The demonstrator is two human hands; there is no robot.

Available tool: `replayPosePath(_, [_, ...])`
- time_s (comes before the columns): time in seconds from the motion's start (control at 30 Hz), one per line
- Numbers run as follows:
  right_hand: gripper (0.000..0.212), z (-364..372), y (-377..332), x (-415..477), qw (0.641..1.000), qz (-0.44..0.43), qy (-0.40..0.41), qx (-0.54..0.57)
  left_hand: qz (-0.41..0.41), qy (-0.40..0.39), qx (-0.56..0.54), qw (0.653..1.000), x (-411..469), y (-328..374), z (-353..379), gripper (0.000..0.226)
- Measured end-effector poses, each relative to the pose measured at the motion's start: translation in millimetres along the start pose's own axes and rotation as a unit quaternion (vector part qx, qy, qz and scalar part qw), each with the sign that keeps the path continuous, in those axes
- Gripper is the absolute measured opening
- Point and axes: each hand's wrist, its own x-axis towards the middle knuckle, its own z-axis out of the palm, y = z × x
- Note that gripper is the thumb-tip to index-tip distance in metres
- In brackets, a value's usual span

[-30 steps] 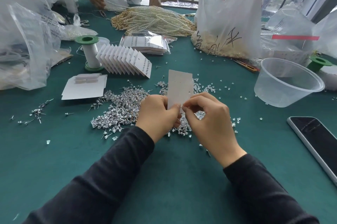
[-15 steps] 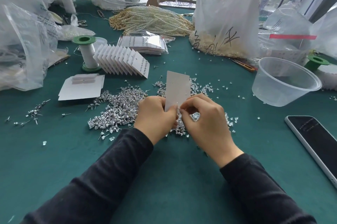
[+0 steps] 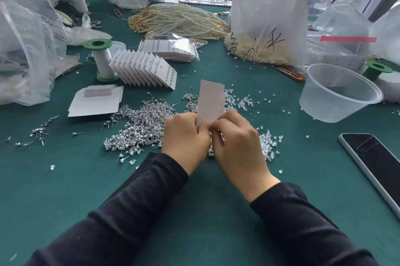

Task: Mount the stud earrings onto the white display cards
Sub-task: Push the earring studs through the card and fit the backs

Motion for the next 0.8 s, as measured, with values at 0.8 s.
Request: replayPosePath(0.8, [0.009,-5.3,1.9,2.2,0.999,0.022,0.003,0.024,0.021,-0.006,0.004,1.000,-1.4,1.9,-2.1,0.030])
